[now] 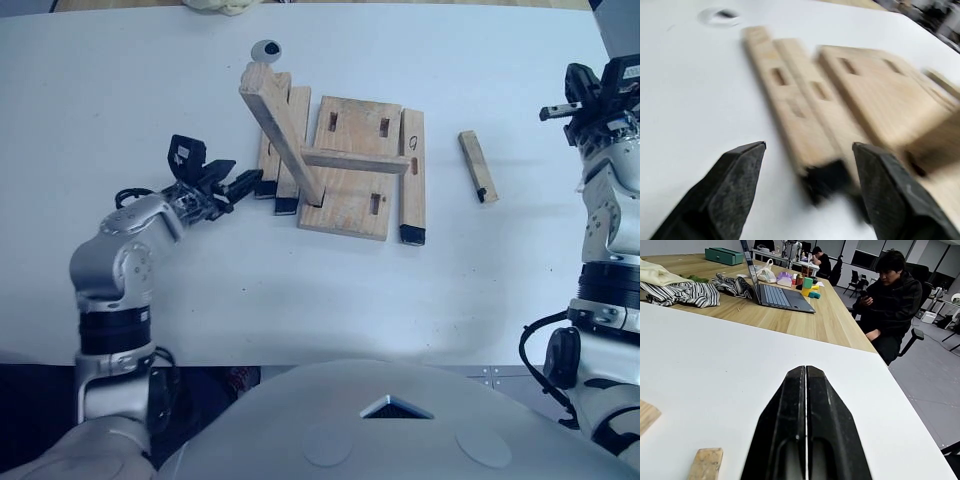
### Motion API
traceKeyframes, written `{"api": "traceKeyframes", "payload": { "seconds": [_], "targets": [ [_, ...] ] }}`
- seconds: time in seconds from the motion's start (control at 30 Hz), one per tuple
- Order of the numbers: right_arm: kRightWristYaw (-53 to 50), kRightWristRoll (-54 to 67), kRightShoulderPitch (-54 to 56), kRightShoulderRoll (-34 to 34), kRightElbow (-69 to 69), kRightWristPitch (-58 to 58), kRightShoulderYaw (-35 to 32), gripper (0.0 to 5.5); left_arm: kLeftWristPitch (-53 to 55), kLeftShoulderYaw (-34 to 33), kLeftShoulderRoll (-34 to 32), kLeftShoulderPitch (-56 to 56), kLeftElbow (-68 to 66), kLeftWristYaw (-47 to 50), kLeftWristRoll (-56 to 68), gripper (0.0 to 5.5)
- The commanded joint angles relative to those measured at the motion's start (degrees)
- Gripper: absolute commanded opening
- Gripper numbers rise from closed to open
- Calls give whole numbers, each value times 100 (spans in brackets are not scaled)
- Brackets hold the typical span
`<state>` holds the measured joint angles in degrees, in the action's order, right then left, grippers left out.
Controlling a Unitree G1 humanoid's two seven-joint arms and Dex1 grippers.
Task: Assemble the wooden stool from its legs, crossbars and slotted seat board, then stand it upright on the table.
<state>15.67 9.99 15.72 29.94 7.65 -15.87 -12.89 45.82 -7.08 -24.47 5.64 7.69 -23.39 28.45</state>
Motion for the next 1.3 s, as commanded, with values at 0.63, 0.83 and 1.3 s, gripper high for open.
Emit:
{"api": "traceKeyframes", "payload": {
  "seconds": [0.63, 0.83, 1.3],
  "targets": [
    [-181, -123, -168, -336, -189, -14, -24, 0, 1264, 2, 564, 1415, -2242, 839, -623, 317],
    [-333, -87, -396, -436, -455, -81, -67, 0, 1049, 376, -121, 1294, -2602, 532, -1061, 275],
    [-245, 584, 68, -446, -773, -305, -487, 0, -2987, 14, -386, 1846, -3749, -352, -1387, 201]
  ]
}}
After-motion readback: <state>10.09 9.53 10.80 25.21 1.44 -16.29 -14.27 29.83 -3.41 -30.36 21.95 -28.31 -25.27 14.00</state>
